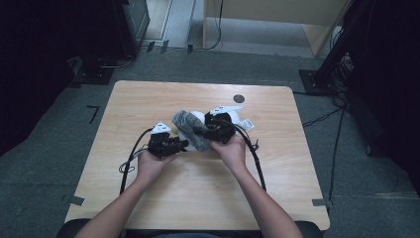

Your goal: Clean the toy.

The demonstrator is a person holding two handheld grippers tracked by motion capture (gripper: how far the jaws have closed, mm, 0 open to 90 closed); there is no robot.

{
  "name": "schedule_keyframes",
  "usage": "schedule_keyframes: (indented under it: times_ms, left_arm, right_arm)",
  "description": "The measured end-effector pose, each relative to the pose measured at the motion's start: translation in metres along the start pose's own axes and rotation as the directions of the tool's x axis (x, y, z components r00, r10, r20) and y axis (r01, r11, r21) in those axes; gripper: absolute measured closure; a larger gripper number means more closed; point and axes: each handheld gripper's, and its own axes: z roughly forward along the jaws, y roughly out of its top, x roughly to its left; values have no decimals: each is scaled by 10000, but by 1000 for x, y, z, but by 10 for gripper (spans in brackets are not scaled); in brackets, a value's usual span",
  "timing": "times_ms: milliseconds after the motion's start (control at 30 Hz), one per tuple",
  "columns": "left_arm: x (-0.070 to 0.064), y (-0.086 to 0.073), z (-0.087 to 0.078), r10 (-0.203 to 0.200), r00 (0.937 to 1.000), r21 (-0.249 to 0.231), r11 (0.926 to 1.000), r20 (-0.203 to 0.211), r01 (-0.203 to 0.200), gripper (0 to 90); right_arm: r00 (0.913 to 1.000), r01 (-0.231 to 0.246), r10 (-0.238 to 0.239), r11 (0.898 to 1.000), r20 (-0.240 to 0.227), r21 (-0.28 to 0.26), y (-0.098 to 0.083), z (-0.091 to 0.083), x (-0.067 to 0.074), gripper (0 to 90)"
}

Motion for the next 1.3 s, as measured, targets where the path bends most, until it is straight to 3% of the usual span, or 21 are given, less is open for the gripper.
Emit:
schedule_keyframes:
  times_ms: [100, 267, 367, 800, 1000, 1300]
  left_arm:
    - [0, 0, 0, -17, 10000, -65, 10000, 32, 17, 676]
    - [0, 0, 1, 41, 10000, 23, 10000, -31, -41, 681]
    - [1, 1, 1, 10, 10000, 26, 10000, -18, -10, 684]
    - [5, 5, 2, 94, 9999, -28, 10000, 73, -94, 702]
    - [5, 6, 2, 101, 9999, 9, 9999, 73, -101, 704]
    - [8, 8, 2, 155, 9999, 41, 9999, 41, -155, 705]
  right_arm:
    - [9998, -220, 220, 9997, -23, -105, -4, 2, -8, 778]
    - [9977, 300, -301, 9995, 608, 22, -2, -4, -9, 777]
    - [9960, 270, -274, 9996, 855, 63, -3, -12, -15, 777]
    - [9879, -415, 505, 9971, 1469, -635, -2, -58, -43, 780]
    - [9773, -974, 1164, 9888, 1769, -1130, -6, -82, -62, 779]
    - [9652, -1341, 1612, 9811, 2061, -1398, -17, -92, -83, 778]
